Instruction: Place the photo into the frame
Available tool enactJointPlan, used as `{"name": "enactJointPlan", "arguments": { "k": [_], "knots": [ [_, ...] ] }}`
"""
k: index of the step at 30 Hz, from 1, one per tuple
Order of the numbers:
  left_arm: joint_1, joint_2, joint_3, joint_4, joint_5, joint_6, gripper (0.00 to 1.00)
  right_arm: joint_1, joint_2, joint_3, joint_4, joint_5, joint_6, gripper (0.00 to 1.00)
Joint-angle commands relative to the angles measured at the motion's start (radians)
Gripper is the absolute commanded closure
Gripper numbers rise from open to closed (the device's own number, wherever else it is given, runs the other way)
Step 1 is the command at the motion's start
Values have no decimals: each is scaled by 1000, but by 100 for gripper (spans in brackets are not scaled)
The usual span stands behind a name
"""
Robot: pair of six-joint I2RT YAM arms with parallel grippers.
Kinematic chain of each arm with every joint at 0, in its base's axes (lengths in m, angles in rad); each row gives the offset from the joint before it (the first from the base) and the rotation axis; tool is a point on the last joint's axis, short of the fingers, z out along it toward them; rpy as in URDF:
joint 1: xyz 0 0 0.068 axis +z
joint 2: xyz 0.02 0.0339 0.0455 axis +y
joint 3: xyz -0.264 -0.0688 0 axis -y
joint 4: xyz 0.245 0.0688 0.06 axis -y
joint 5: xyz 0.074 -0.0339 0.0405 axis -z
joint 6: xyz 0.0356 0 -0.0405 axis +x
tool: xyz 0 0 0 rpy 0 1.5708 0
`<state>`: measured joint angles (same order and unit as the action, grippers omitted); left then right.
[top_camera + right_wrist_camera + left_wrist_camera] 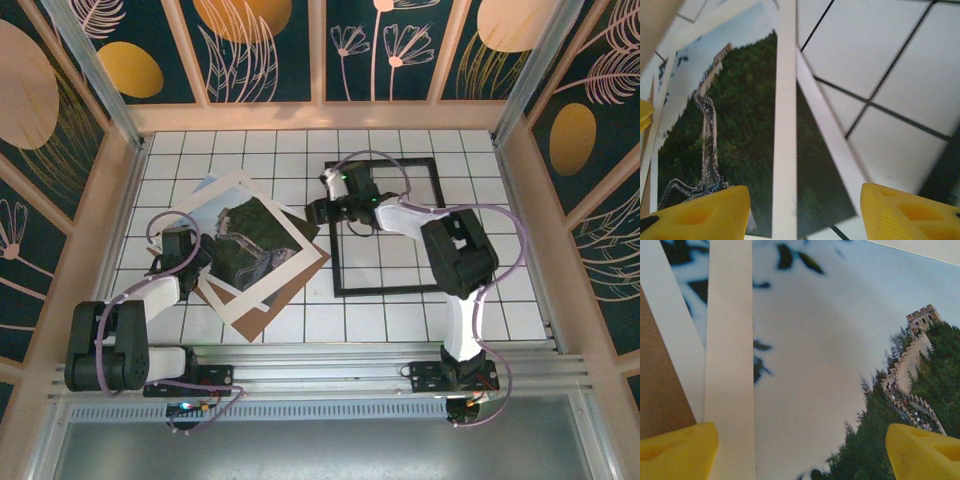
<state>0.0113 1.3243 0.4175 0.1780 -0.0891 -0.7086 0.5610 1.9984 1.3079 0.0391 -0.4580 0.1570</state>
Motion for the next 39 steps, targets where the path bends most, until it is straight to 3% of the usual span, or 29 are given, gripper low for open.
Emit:
{"name": "enactJointPlan", "arguments": {
  "k": [1,11,17,26,31,39],
  "knots": [
    [4,30,-17,61,37,0,15,54,96,128,-52,98,56,42],
    [4,48,-46,98,27,-5,26,114,306,395,-175,229,105,44],
    [4,65,-48,114,35,-5,33,119,357,450,-217,219,97,44],
    [4,87,-34,139,79,-3,37,126,368,453,-225,154,106,47],
    [4,79,-34,180,156,-33,38,123,359,454,-241,94,149,48],
    [4,128,-8,227,230,-85,37,99,294,357,-177,35,245,48]
  ]
}}
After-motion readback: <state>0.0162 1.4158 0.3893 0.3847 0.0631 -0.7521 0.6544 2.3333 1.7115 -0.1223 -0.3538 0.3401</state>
